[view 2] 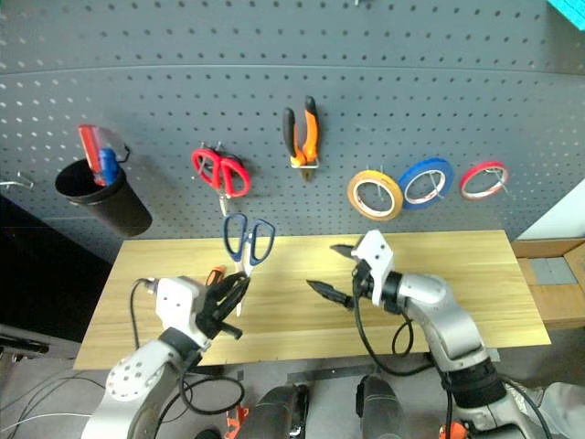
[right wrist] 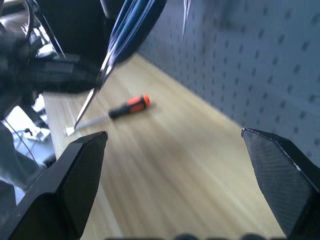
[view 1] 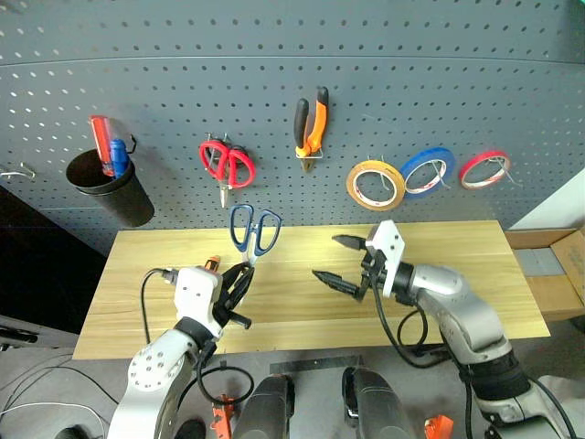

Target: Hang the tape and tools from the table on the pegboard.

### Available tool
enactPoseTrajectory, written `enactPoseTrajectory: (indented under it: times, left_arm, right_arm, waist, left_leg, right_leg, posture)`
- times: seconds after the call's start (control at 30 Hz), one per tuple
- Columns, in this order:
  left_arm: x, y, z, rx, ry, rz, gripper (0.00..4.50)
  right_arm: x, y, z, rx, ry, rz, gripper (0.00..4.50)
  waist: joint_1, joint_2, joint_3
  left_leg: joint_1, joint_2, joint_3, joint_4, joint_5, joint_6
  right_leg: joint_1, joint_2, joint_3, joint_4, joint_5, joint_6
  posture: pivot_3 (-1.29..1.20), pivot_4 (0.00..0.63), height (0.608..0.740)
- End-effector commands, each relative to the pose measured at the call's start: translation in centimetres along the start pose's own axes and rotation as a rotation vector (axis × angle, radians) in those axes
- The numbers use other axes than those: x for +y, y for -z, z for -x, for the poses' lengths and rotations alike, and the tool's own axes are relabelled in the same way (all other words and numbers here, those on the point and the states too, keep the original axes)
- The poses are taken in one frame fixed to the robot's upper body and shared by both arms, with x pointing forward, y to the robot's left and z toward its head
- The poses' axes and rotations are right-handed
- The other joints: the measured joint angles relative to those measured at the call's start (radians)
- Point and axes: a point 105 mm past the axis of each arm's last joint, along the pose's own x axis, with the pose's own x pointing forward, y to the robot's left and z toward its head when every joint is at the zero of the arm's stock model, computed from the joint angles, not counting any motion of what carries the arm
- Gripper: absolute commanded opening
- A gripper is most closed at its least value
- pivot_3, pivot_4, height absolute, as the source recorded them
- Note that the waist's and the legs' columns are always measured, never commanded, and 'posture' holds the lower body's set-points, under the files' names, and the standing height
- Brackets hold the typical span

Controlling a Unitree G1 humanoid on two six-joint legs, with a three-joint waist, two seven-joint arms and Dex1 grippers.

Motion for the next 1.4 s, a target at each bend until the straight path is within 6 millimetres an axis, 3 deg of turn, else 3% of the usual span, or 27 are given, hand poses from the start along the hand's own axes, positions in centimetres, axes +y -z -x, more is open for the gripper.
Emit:
enactPoseTrajectory:
  times: [0.03,0.3,0.47,0.97,1.4]
  left_arm:
    - [0.3,-1.5,1.0,-0.106,-0.07,-0.12,0.5]
    - [2.9,-5.0,-0.7,-0.299,-0.261,-0.19,0.5]
    - [2.4,-6.2,-1.8,-0.35,-0.206,-0.182,0.5]
    - [4.3,-5.3,-3.2,-0.308,-0.259,-0.207,0.5]
    - [4.1,-3.3,-6.8,-0.239,-0.224,-0.178,0.5]
  right_arm:
    - [0.4,-5.5,0.0,-0.152,-0.027,0.042,4.5]
    - [-0.1,-4.7,0.3,-0.098,-0.037,0.073,4.5]
    - [-0.5,-5.2,-0.4,-0.121,-0.044,0.097,4.5]
    - [-0.3,-5.9,-0.4,-0.15,-0.04,0.128,4.5]
    - [0.0,-6.9,-0.7,-0.171,-0.037,0.155,4.5]
  waist:
    - [0.001,0.0,0.0]
    - [0.026,-0.003,-0.004]
    - [0.018,-0.004,-0.01]
    - [0.016,-0.004,-0.029]
    - [0.008,-0.004,-0.049]
  left_leg:
    - [0.0,0.0,0.0,0.0,0.0,0.0]
    - [-0.001,-0.001,0.0,0.002,0.001,-0.002]
    - [0.0,0.0,0.002,0.001,0.002,-0.004]
    - [0.0,0.0,0.003,0.002,0.002,-0.004]
    - [0.0,-0.001,0.003,0.003,0.003,-0.004]
  right_leg:
    - [0.0,0.0,0.0,0.0,0.0,0.0]
    - [0.0,0.0,-0.002,0.0,0.0,0.0]
    - [-0.001,0.001,-0.001,0.002,0.0,0.0]
    - [-0.002,0.001,0.0,0.003,0.001,0.0]
    - [-0.002,0.001,0.0,0.004,0.001,0.0]
  posture:
    - [0.0,0.233,0.74]
    - [0.01,0.196,0.74]
    - [0.01,0.171,0.74]
    - [-0.02,0.164,0.74]
    - [-0.04,0.144,0.74]
